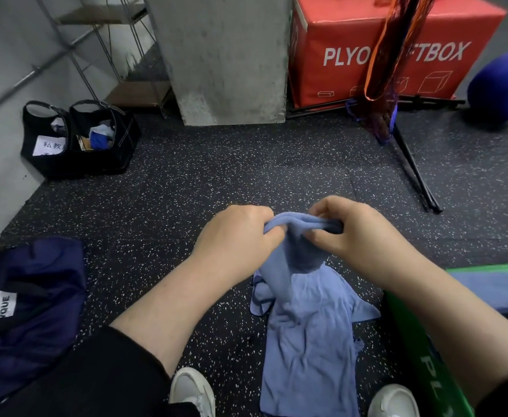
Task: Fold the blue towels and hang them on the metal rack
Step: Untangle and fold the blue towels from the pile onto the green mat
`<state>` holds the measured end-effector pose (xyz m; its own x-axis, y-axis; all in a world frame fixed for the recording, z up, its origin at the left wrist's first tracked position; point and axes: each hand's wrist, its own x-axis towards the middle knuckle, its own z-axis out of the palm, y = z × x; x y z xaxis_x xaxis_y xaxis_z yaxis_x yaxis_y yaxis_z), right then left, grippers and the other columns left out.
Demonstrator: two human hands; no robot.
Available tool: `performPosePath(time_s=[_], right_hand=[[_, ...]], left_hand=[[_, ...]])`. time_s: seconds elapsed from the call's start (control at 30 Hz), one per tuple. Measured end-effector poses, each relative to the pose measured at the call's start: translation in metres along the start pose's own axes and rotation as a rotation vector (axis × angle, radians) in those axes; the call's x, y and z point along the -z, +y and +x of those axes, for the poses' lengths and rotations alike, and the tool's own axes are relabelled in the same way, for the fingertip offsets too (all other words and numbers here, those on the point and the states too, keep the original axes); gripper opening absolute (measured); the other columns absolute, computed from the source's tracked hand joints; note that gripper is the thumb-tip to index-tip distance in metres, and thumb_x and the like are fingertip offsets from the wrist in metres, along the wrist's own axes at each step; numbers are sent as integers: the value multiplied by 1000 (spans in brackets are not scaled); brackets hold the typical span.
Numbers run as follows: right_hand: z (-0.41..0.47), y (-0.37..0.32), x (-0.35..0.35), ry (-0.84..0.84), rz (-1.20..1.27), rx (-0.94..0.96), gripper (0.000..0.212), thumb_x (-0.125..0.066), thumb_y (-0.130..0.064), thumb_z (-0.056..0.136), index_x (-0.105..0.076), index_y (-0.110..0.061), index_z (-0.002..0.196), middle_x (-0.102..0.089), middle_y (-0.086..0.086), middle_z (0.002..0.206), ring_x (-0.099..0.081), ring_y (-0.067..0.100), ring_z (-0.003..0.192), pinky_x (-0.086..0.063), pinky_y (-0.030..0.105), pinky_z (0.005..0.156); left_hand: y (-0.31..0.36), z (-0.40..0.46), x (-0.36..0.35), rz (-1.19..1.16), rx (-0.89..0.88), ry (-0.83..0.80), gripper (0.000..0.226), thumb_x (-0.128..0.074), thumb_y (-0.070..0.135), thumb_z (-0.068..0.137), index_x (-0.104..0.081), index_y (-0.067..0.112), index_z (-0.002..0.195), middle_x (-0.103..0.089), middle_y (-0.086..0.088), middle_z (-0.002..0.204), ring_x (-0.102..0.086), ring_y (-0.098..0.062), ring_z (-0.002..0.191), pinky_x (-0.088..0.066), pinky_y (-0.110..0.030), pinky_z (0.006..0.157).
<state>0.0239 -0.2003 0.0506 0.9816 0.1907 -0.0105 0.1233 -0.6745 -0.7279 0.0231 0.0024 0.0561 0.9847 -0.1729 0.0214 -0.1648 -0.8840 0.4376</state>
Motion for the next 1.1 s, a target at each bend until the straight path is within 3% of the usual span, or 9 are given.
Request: performPosePath(time_s=[0.2, 0.33, 0.43, 0.57, 0.63, 0.7, 0.77, 0.97, 1.1], right_hand=[[-3, -6, -8, -3, -173, -41, 15, -70, -32, 86, -62, -21, 79, -65, -4, 70, -61, 14, 69, -50, 34, 64], [-4, -10, -12, 11, -210, -61, 16, -66, -31, 84, -57, -20, 77, -63, -2, 67, -60, 19, 68, -49, 35, 63], [-3, -10, -13, -3, -233, -50, 12, -66, -30, 85, -58, -22, 79, -63, -2, 67, -60, 19, 67, -46, 34, 60], [-3, -10, -9, -50, -258, -10, 5, -65, -25, 86, -61, -23, 84, -61, -3, 67, -59, 18, 69, -43, 30, 60], [-3, -11, -6, -76, -259, 17, 1, -64, -23, 87, -64, -24, 87, -62, -4, 69, -58, 16, 70, -43, 28, 61], [-3, -11, -7, -69, -259, 20, 1, -65, -24, 89, -66, -24, 87, -63, -4, 68, -57, 13, 66, -41, 26, 58], [-3, -12, -9, -32, -271, -6, 11, -66, -30, 90, -66, -21, 84, -62, -2, 67, -56, 15, 63, -40, 27, 55], [-5, -15, -18, -24, -238, -68, 14, -62, -29, 90, -63, -19, 81, -62, -2, 65, -57, 19, 63, -44, 32, 57], [-7, -17, -24, -32, -173, -85, 21, -58, -30, 96, -65, -16, 81, -62, 1, 63, -53, 18, 59, -40, 28, 54]], left_hand=[[11, 1, -13, -176, 198, -199, 30, -55, 32, 85, -48, 14, 62, -64, -8, 52, -68, -24, 52, -39, -29, 49], [15, 0, -17, -333, 288, -245, 28, -52, 41, 75, -46, 17, 62, -60, -6, 49, -71, -25, 50, -38, -28, 51], [14, -1, -16, -187, 222, -204, 26, -61, 45, 80, -57, 19, 81, -70, 3, 70, -72, -24, 70, -53, -35, 64], [16, -9, -9, -55, 109, -189, 36, -61, 56, 89, -58, 43, 123, -71, 9, 110, -65, -25, 108, -53, -41, 87], [14, -8, -11, -62, 112, -182, 21, -57, 54, 93, -65, 35, 99, -69, 8, 92, -65, -25, 97, -51, -38, 76], [12, -5, -14, -33, 133, -151, 32, -55, 45, 94, -53, 21, 72, -58, 4, 70, -59, -26, 77, -41, -35, 59], [13, -3, -16, -63, 163, -108, 28, -54, 35, 91, -51, 16, 70, -56, 1, 67, -55, -27, 71, -35, -34, 54], [13, 0, -17, -206, 246, -72, 13, -53, 24, 89, -66, 28, 90, -67, 5, 74, -66, -25, 73, -55, -36, 66], [21, -5, -17, -404, 254, -78, 45, -50, 34, 82, -60, 39, 125, -74, 0, 88, -71, -27, 87, -60, -44, 79]])
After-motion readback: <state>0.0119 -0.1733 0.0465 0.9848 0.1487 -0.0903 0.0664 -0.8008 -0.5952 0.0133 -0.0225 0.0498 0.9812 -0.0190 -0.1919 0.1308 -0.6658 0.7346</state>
